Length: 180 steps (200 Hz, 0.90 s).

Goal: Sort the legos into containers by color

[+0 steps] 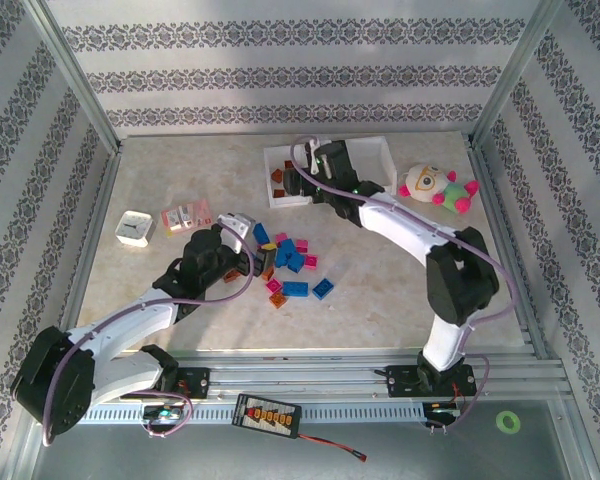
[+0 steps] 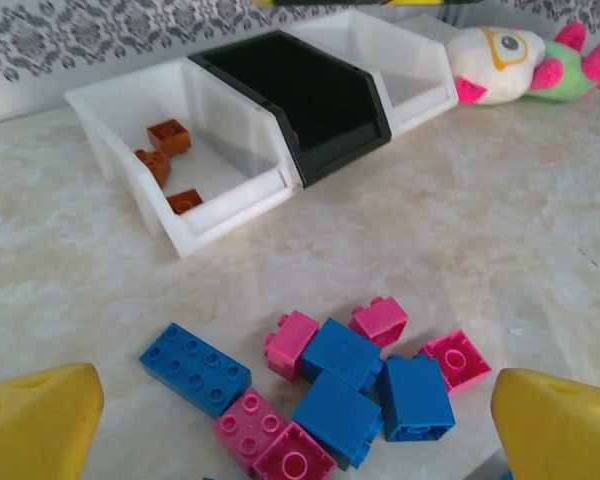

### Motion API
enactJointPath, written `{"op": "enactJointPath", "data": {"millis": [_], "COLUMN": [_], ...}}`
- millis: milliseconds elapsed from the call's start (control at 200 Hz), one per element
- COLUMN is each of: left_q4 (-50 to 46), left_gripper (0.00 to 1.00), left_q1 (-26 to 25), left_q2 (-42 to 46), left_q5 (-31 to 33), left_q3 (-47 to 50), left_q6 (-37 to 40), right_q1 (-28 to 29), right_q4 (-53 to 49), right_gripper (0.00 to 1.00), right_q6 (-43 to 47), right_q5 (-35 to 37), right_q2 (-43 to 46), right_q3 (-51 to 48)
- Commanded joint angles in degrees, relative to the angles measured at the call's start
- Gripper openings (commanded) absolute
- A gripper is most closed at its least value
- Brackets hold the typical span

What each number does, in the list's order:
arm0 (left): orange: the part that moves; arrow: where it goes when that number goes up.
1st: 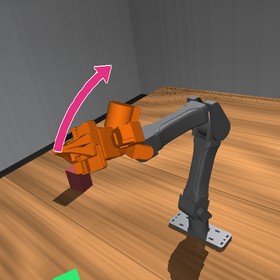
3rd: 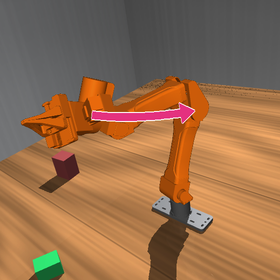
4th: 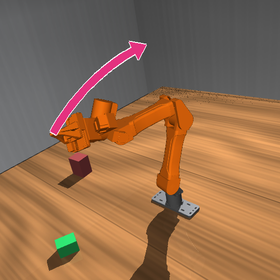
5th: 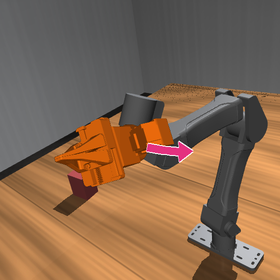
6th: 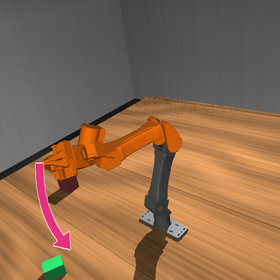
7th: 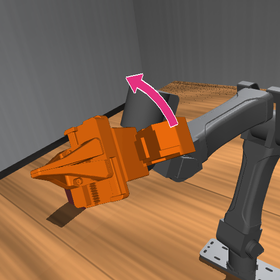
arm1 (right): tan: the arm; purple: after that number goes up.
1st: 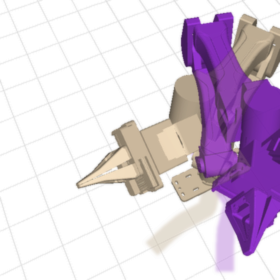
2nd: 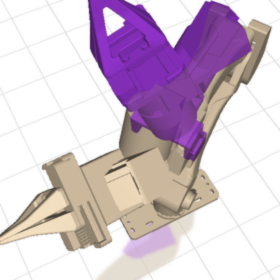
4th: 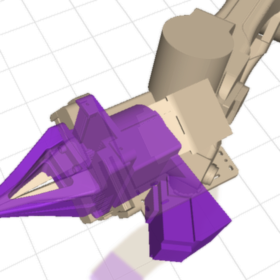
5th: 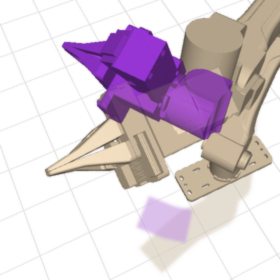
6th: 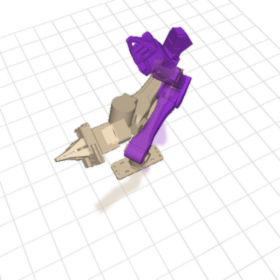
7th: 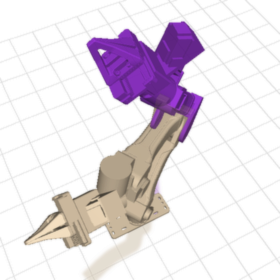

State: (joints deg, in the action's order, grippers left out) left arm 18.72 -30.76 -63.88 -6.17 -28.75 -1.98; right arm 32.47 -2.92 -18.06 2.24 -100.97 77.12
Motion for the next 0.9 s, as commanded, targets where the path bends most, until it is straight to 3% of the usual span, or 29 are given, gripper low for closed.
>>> {"op": "enactJointPath", "data": {"millis": [0, 280, 470, 630, 894], "left_q4": [2.7, -1.2, -5.6, -6.6, -5.6], "left_gripper": [0.99, 0.99, 0.99, 0.99, 0.99], "left_q1": [-0.3, -0.3, -0.3, -0.3, -0.3], "left_q2": [-1.9, 0.7, 4.1, 4.9, 4.6], "left_q5": [-2.8, -8.9, -11.7, -13.0, -13.6], "left_q3": [-2.0, -1.8, -0.8, -0.6, 0.3], "left_q6": [1.1, 4.5, 9.3, 11.0, 10.9], "right_q1": [2.3, 4.1, 6.7, 10.3, 13.5], "right_q4": [0.3, -8.6, -15.5, -18.7, -20.3], "right_gripper": [0.87, 0.9, 0.9, 0.92, 0.92], "right_q6": [0.9, 0.5, -1.8, -0.7, -0.7], "right_q5": [0.5, 1.9, 1.5, 0.4, -0.5], "right_q2": [5.5, 21.2, 26.8, 26.3, 17.2], "right_q3": [-7.3, -25.4, -32.2, -33.3, -30.4]}}
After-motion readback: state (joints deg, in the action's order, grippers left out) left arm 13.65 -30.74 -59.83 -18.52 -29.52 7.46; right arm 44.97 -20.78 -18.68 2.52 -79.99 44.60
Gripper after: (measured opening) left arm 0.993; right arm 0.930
